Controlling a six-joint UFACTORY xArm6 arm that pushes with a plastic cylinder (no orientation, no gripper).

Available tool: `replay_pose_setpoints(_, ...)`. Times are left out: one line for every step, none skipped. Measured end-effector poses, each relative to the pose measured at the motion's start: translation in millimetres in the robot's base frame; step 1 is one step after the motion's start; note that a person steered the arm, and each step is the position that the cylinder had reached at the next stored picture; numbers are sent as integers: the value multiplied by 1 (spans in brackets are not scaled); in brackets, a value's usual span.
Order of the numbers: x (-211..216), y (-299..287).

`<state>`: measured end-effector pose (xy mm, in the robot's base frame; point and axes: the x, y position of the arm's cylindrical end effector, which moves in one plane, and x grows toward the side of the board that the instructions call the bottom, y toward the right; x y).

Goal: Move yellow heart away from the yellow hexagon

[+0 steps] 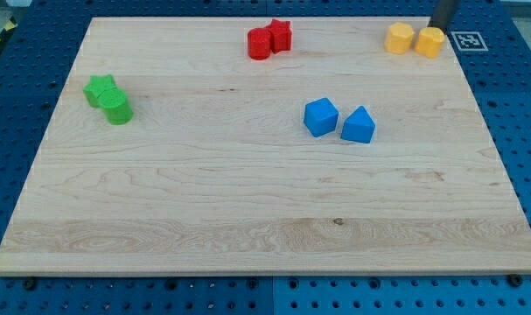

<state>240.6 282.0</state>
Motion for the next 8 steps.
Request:
replay_pose_setpoints(31, 0)
replay_pose_setpoints(44, 0)
replay_pose_setpoints(40, -2)
replay_pose_setpoints(27, -2)
replay_pose_setpoints(40, -9)
replay_pose_setpoints(49, -9)
replay_pose_setpoints(31, -28)
replay_pose_setpoints(22, -60)
